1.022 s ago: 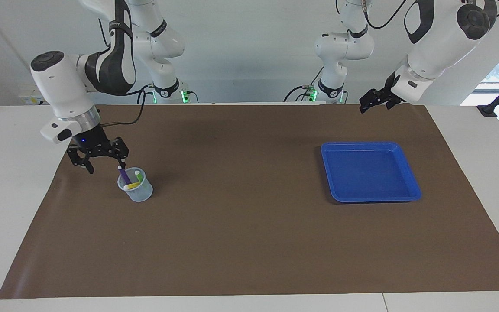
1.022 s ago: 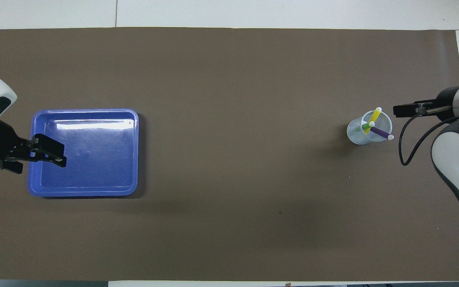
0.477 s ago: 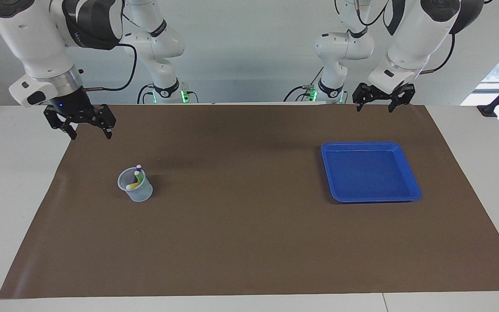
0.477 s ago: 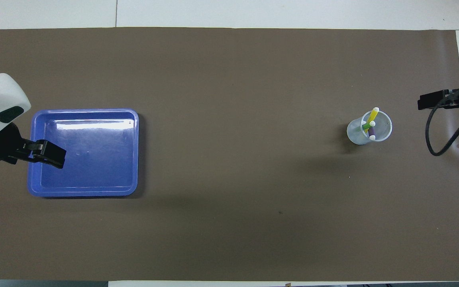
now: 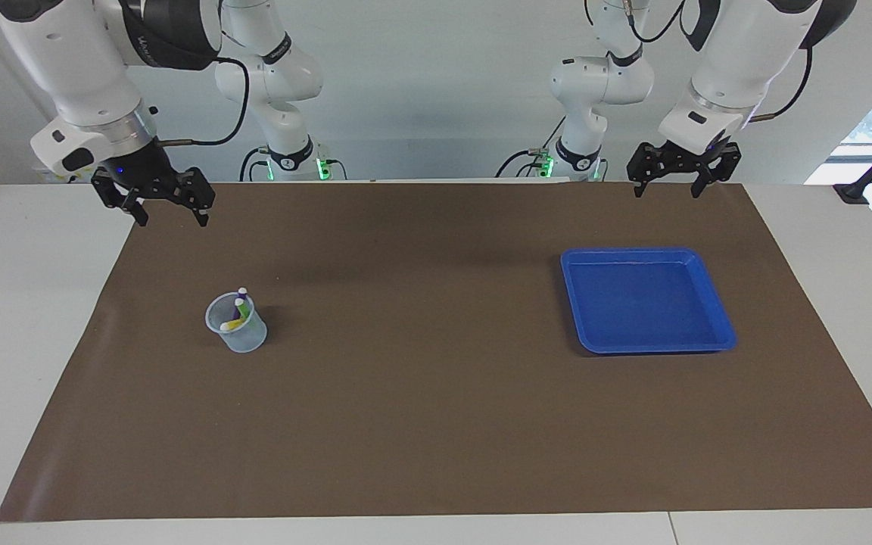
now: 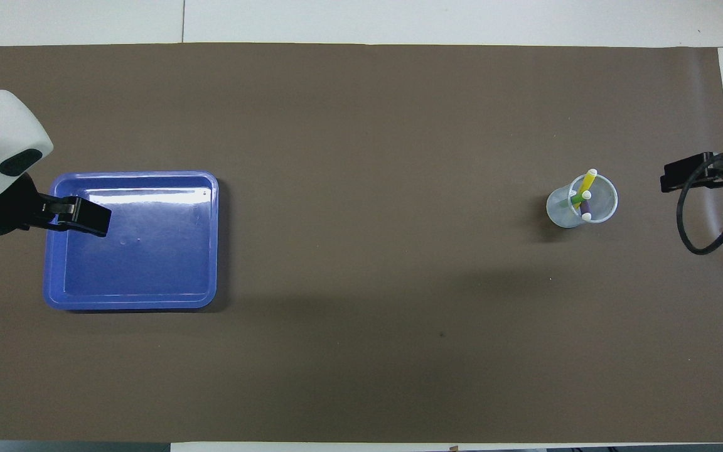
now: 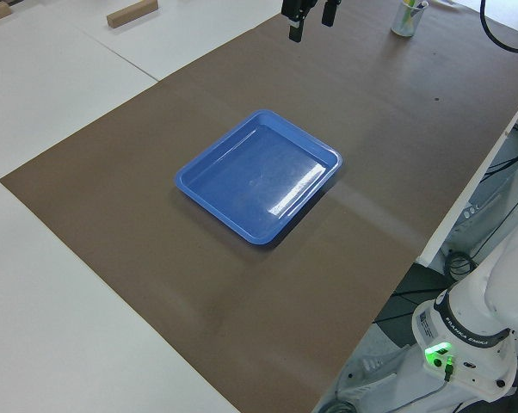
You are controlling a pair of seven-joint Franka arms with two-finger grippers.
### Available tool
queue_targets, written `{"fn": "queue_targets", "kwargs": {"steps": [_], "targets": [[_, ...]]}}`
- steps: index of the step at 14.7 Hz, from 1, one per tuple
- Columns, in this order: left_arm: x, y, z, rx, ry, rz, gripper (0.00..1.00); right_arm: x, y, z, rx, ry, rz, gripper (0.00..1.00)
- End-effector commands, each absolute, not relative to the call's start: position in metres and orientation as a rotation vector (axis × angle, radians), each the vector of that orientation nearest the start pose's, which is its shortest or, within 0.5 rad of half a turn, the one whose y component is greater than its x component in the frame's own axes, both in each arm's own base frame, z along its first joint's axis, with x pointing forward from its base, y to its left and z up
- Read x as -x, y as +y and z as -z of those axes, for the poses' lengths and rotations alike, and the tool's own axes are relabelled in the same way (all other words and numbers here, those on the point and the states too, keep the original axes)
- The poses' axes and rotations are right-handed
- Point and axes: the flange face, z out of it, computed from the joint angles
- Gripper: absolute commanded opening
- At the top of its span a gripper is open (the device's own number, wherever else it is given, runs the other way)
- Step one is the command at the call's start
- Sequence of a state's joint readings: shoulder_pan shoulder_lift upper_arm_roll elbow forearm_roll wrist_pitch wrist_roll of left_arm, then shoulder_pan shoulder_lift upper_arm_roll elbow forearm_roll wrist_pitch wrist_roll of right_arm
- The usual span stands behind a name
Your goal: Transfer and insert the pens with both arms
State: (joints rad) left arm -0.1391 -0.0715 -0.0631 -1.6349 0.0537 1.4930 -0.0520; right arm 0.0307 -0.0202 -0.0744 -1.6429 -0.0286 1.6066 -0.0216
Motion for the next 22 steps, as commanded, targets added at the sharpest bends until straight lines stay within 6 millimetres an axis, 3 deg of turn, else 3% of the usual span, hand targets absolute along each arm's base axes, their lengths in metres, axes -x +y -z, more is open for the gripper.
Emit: {"fn": "queue_targets", "kwargs": {"steps": [1,4,9,11,14,22], "targets": [[-0.506,-0.088,-0.619,3.066,0.215,-0.091,1.0,-0.544,-0.037,-0.607,3.181,0.087,-0.026,1.0],[-0.512,-0.09,-0.619,3.134,0.19,-0.053,1.0,-0.544,-0.041,-0.607,3.173,0.09,-0.029,1.0],[-0.506,-0.086,-0.639,3.159,0.177,-0.139,1.0,-0.542,-0.041,-0.608,3.172,0.093,-0.043,1.0],[-0.502,-0.087,-0.648,3.156,0.183,-0.148,1.0,-0.544,-0.019,-0.609,3.186,0.032,-0.033,1.0],[-0.502,-0.089,-0.647,3.155,0.187,-0.14,1.0,-0.545,-0.01,-0.61,3.189,0.056,-0.031,1.0],[-0.502,-0.088,-0.646,3.155,0.184,-0.14,1.0,-0.543,-0.009,-0.61,3.175,0.067,-0.041,1.0]]}}
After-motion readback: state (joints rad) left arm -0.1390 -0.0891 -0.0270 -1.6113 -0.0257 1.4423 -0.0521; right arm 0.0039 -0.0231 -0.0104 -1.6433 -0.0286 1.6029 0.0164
